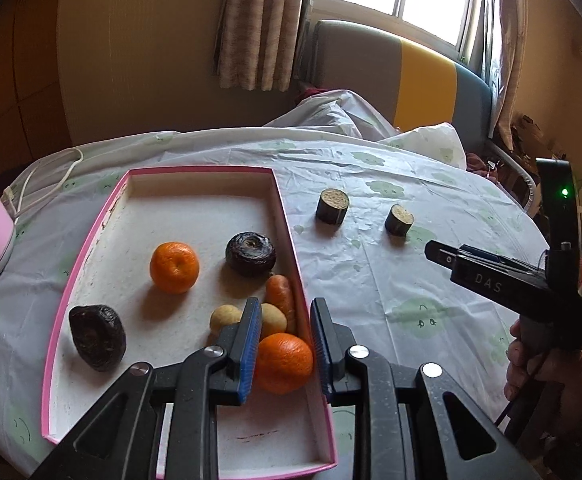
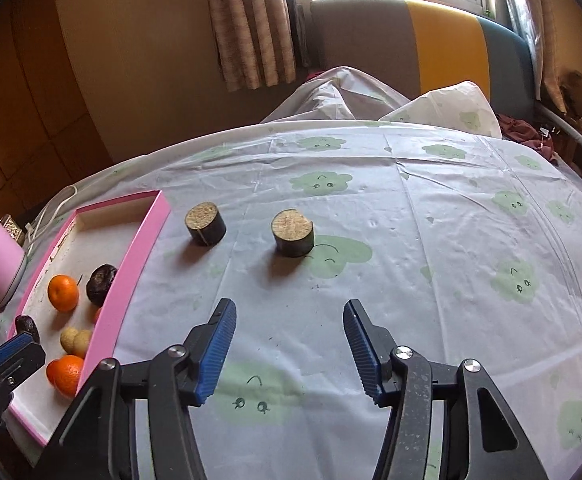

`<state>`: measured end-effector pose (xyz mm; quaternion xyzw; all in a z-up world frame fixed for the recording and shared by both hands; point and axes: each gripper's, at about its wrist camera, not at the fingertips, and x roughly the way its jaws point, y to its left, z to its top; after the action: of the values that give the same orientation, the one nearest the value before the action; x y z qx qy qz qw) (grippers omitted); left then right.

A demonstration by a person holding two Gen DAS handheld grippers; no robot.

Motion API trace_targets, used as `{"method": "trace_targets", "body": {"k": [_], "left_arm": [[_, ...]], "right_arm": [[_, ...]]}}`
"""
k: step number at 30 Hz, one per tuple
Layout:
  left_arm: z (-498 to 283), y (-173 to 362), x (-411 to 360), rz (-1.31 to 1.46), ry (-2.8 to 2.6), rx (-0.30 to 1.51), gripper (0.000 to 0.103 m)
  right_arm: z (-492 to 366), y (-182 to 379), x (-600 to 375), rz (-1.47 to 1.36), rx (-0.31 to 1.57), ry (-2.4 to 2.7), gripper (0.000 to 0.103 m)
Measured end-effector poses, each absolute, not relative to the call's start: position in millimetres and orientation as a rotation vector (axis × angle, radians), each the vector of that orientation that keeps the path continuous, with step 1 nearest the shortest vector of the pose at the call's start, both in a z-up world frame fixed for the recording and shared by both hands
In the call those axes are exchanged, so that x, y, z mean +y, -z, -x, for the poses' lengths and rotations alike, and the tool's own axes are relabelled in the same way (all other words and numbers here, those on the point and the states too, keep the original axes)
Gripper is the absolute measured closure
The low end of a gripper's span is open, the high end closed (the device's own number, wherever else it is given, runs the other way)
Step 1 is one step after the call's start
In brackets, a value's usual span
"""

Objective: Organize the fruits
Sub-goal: 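Move the right tool to a wooden log slice and grasp it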

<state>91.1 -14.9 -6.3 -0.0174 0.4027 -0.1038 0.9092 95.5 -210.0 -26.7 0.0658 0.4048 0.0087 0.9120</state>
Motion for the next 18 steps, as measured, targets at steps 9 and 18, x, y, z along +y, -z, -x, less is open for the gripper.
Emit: {"method": "trace_targets", "body": {"k": [9,18], "left_arm": [[-116.1,10.1,-33.0,0.029,0.247,0.844,0.078],[-132.0,15.7,-38.2,0.033,0.267,0.868,0.078]], "right_arm": [[-142.3,36.8,-207.1,-0.108,0.852,-0.011,0.049],[-170.1,51.9,-204.4,-0.113,0.883,-0.002,0.073]]}}
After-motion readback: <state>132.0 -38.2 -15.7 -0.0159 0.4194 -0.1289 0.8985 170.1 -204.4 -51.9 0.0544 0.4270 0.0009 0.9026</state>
